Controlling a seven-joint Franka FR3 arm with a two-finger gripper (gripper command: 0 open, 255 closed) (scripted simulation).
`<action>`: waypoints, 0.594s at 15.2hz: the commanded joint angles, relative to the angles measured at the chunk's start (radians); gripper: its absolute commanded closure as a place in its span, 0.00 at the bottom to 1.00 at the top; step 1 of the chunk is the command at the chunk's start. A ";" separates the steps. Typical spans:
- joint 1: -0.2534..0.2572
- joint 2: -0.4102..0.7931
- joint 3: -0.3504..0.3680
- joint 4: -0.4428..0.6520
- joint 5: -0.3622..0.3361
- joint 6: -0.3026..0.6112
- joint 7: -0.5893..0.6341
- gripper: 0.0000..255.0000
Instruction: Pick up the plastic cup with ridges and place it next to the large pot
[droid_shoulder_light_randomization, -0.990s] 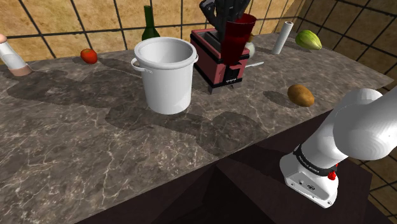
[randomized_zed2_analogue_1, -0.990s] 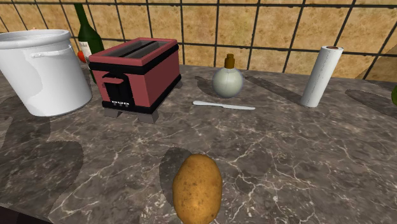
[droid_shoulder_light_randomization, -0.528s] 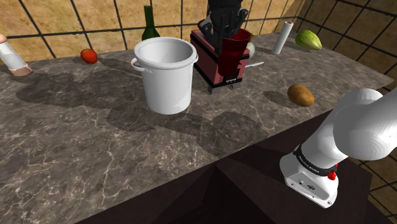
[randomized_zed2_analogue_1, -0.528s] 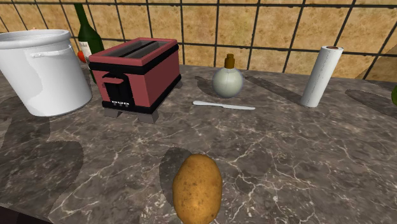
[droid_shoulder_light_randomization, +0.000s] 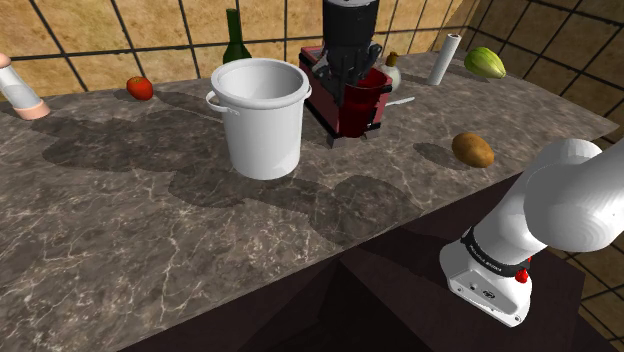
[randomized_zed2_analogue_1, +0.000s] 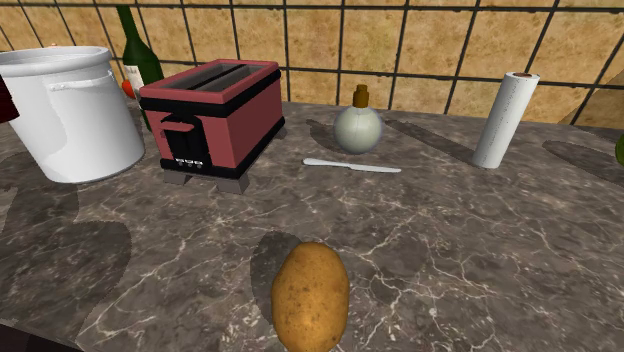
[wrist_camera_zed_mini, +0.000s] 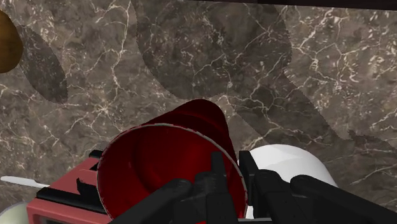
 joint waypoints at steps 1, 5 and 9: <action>0.001 -0.002 0.001 -0.029 0.001 0.028 0.004 1.00; 0.003 0.000 0.005 -0.080 0.001 0.081 0.012 1.00; 0.004 0.006 0.009 -0.129 0.000 0.134 0.022 1.00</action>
